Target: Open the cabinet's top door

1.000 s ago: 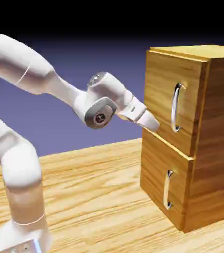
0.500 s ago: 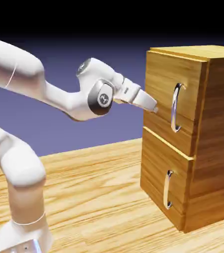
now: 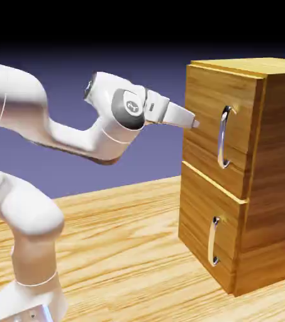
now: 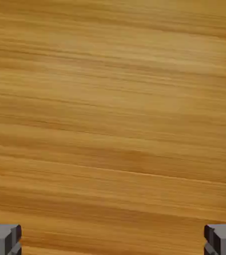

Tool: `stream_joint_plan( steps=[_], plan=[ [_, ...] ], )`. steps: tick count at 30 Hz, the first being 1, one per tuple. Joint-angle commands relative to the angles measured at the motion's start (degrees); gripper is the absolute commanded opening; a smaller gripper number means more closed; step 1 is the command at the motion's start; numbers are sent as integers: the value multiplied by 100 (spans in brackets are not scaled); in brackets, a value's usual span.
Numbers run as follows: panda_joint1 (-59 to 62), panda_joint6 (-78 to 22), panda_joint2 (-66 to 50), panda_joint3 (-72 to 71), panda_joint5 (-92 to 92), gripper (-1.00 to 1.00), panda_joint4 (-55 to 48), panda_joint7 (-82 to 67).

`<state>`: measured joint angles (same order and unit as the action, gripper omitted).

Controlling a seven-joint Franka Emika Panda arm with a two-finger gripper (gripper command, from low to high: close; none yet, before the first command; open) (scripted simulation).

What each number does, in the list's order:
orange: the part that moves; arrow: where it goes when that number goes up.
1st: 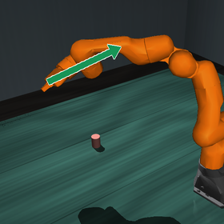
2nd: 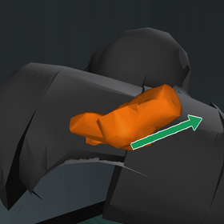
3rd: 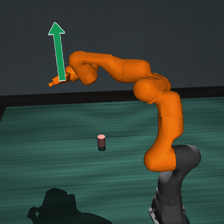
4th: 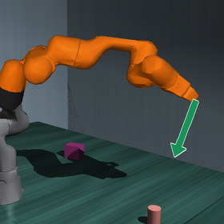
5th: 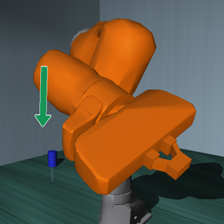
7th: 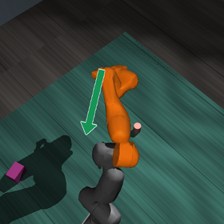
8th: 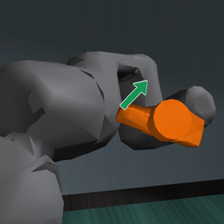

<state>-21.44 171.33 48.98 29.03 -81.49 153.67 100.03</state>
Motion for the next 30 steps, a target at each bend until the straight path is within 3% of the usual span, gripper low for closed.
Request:
stream_joint_plan(
  steps=[1, 30],
  plan=[
    [-64, -8, 50, 89, -250, 0, -22, 176],
    [-1904, -246, 1497, 2664, -7477, 0, -672, 5282]
  ],
)
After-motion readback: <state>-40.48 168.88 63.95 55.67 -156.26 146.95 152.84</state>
